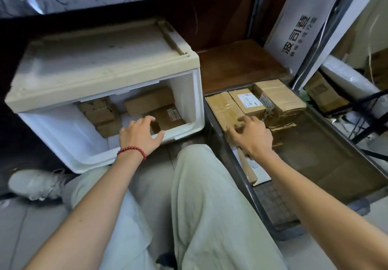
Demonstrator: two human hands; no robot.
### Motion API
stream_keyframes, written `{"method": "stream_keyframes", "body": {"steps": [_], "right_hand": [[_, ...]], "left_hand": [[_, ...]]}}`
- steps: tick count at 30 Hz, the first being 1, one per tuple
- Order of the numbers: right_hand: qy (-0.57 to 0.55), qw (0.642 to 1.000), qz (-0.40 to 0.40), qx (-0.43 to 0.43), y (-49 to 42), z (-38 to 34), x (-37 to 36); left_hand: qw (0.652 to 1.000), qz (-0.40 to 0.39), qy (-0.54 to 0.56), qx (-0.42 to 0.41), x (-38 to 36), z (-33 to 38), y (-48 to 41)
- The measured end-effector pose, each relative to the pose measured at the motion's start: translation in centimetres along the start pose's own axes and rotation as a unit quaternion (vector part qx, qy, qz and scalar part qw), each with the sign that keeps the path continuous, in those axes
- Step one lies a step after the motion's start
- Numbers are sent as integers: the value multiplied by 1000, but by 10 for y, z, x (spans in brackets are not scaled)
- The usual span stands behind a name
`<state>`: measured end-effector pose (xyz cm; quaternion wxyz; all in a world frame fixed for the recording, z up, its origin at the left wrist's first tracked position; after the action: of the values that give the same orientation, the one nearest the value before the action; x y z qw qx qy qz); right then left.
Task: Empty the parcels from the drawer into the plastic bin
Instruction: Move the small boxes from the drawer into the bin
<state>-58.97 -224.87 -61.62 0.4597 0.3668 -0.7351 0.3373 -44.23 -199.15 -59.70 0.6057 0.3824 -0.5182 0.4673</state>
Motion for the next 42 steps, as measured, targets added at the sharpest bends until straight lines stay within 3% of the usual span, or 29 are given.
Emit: {"method": "stream_keyframes", "body": {"steps": [8,14,21,26,33,39,42], "right_hand": [[-7,992,-32,125,-18,-93,-7],[1,982,-79,172,-31,-126,-41],[48,977,-131,161,-67,-130,-79],[67,963,-187,183,-89,-147,-118],[28,960,-261,96,-132,-152,-172],[37,963,-257,67,-163,-160,-207],[38,961,-272,44,-169,-159,-227]], "left_hand": [[998,-14,8,61,-1,-51,8],[999,-19,9,50,-15,-48,0],[998,-49,-23,16,-37,-42,-42],[995,-84,-27,51,-63,-46,-83],[988,-125,-88,37,-99,-50,-139],[987,-142,-43,63,-122,-64,-181],[987,-134,-70,59,-126,-67,-194]]}}
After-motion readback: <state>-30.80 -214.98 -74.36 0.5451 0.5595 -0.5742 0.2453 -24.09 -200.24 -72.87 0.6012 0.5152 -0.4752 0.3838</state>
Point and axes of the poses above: each hand's wrist, its own y-axis away from the middle knuckle, its own x-axis out of the back of the hand, z = x × y, the point moved 2 cm from there along -y, towards the middle knuckle, and after that the axes turned 10 degrees about x, right-handed, at the moved point
